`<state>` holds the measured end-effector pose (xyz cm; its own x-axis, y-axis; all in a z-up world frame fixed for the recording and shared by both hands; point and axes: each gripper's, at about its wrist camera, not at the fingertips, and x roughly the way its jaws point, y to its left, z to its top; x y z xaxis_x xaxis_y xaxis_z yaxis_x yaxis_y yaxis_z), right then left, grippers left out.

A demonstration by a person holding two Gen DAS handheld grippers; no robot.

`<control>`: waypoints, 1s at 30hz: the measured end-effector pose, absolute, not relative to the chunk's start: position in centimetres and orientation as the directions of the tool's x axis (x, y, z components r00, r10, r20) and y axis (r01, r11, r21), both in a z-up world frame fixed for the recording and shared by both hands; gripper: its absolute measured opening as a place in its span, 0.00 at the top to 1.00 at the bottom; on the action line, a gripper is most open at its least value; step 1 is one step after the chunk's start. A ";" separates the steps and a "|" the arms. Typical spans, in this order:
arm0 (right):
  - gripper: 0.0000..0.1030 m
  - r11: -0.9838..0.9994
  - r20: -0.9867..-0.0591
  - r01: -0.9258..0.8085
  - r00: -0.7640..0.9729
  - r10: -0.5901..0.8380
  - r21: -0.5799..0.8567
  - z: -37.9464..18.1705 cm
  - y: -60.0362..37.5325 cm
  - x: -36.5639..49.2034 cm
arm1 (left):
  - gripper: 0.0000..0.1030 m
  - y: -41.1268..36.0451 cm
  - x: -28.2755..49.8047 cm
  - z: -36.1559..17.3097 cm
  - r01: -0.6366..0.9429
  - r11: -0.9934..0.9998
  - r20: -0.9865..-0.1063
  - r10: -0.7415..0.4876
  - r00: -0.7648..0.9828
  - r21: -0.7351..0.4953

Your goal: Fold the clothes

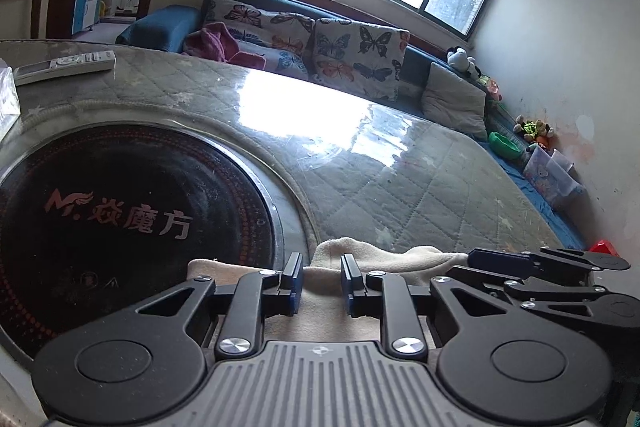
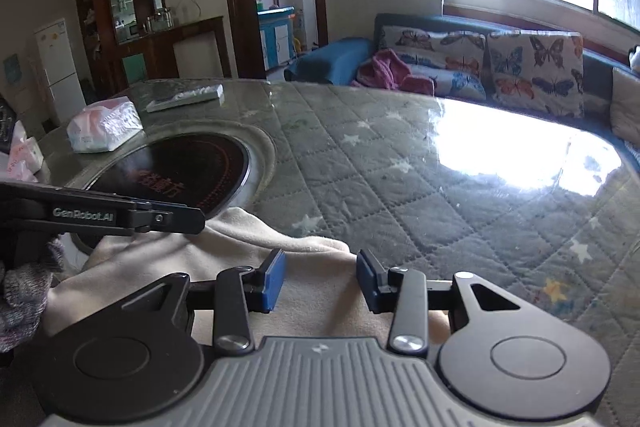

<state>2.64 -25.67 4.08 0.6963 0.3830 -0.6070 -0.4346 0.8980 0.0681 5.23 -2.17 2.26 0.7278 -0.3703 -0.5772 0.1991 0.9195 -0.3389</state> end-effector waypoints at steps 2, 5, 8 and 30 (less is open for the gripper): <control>0.60 0.895 -0.601 -0.442 0.702 0.383 0.054 4.4 -25.6 1.9 | 0.46 -2.3 4.3 2.6 0.205 0.925 -0.568 -0.361 0.740 -0.320; 0.46 0.883 -0.589 -0.469 0.705 0.396 0.031 4.6 -25.2 -0.4 | 0.32 -2.6 2.8 3.1 0.226 0.933 -0.556 -0.349 0.754 -0.280; 0.43 0.874 -0.585 -0.485 0.709 0.393 -0.001 4.5 -24.6 -2.4 | 0.13 -2.7 1.0 3.4 0.230 0.941 -0.549 -0.333 0.767 -0.249; 0.00 0.895 -0.578 -0.439 0.750 0.322 -0.072 2.8 -23.1 -7.2 | 0.00 3.7 -6.1 2.9 0.033 0.940 -0.536 -0.222 0.815 -0.339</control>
